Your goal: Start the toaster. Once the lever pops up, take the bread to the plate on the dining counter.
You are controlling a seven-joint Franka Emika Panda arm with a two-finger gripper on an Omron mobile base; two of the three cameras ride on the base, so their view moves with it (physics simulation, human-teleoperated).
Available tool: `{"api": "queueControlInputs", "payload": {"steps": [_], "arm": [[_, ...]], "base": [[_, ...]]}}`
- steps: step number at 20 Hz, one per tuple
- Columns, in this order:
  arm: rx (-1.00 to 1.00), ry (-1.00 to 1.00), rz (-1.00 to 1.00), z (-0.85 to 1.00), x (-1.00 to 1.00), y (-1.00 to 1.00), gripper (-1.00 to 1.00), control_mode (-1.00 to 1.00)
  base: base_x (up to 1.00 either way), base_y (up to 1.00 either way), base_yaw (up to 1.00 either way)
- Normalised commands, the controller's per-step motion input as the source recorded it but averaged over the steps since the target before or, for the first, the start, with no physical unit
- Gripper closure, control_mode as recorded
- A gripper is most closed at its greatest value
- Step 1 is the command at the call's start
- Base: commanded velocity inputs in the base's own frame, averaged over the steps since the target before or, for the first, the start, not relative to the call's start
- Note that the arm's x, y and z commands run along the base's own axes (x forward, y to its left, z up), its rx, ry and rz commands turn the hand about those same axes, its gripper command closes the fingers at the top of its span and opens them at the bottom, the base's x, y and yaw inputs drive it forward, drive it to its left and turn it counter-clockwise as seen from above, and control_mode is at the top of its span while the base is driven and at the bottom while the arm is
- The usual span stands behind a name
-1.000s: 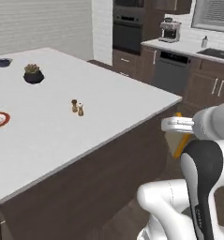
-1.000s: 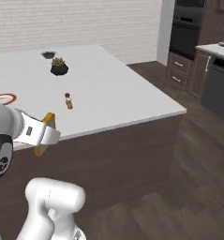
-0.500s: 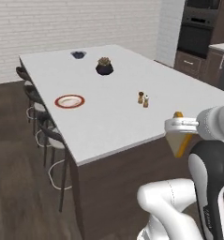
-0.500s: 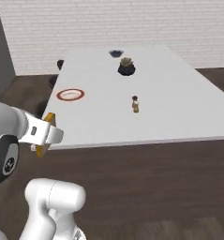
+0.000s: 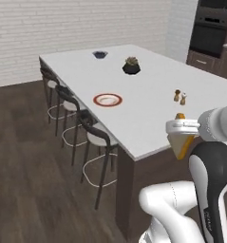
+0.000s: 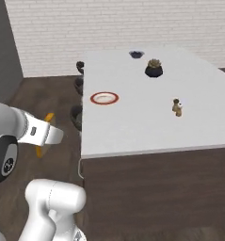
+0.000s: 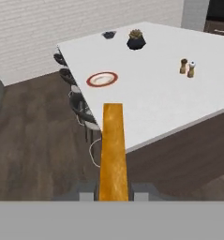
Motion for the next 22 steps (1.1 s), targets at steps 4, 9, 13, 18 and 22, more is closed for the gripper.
{"api": "queueControlInputs", "payload": {"steps": [4, 9, 13, 18, 22], "arm": [[0.0, 0.0, 0.0, 0.0, 0.0, 0.0, 1.0, 1.0], [0.0, 0.0, 0.0, 0.0, 0.0, 0.0, 1.0, 1.0], [0.0, 0.0, 0.0, 0.0, 0.0, 0.0, 1.0, 1.0], [0.0, 0.0, 0.0, 0.0, 0.0, 0.0, 1.0, 1.0], [0.0, 0.0, 0.0, 0.0, 0.0, 0.0, 1.0, 1.0]], "base": [[0.05, 1.0, -0.09], [0.48, 1.0, -0.12], [0.88, 1.0, -0.2], [0.83, 1.0, -0.35], [0.69, 1.0, -0.56]]}}
